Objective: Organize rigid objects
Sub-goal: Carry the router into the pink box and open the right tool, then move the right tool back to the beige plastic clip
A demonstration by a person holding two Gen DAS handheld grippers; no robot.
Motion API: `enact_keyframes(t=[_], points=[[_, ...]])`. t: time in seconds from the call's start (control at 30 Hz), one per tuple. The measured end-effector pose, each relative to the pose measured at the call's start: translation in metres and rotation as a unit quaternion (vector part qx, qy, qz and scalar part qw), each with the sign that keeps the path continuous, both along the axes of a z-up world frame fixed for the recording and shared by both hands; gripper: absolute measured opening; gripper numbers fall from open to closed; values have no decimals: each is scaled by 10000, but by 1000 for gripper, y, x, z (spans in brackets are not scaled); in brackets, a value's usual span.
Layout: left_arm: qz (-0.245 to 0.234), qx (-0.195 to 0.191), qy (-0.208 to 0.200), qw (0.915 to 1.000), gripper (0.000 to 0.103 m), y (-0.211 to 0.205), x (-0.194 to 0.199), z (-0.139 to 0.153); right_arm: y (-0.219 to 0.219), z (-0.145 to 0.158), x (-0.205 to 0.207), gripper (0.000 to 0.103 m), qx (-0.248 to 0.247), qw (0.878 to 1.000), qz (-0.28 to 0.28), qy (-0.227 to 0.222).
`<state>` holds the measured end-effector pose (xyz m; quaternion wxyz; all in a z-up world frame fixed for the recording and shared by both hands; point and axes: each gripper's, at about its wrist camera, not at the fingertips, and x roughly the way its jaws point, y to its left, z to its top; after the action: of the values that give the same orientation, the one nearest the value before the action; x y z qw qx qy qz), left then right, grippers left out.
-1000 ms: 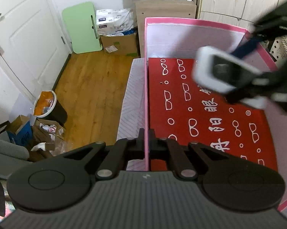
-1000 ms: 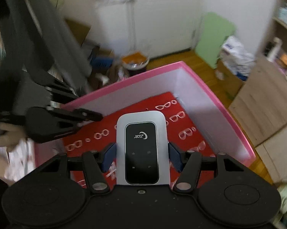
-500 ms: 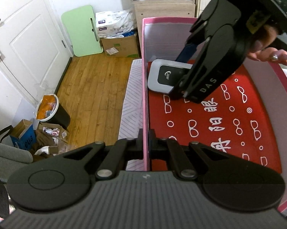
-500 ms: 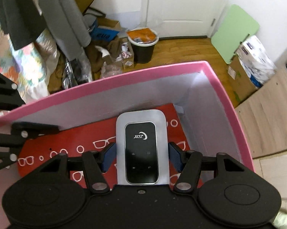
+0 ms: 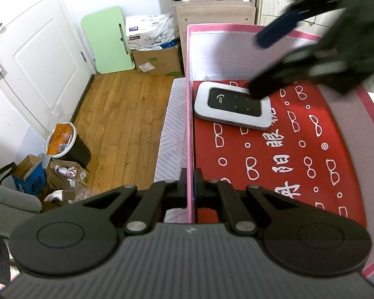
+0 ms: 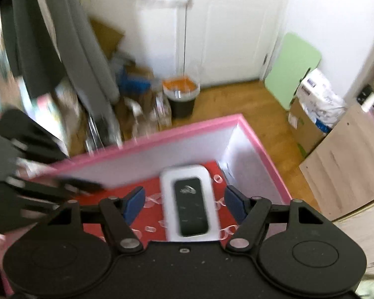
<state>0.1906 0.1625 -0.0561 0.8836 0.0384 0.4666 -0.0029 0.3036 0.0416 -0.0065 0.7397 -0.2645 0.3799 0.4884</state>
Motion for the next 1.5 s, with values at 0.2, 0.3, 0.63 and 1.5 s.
enact_keyframes(t=[0.2,0.3,0.63,1.5], points=[[-25,36,1,10000,3,0,-1,-1,-62,40,-52,78,822,9954,-467,173],[-18,17,-9,10000,3,0,-1,-1,-92,49,-74,78,1029,9915,-792,122],[-39,50,-14,10000,3,-1,0,-1,-190,14,-123,64,1400,9696,-1886,692],[-29,20,-38,10000,3,-1,-2,0,-237,-89,-186,38,451,9461,-2997,1142]])
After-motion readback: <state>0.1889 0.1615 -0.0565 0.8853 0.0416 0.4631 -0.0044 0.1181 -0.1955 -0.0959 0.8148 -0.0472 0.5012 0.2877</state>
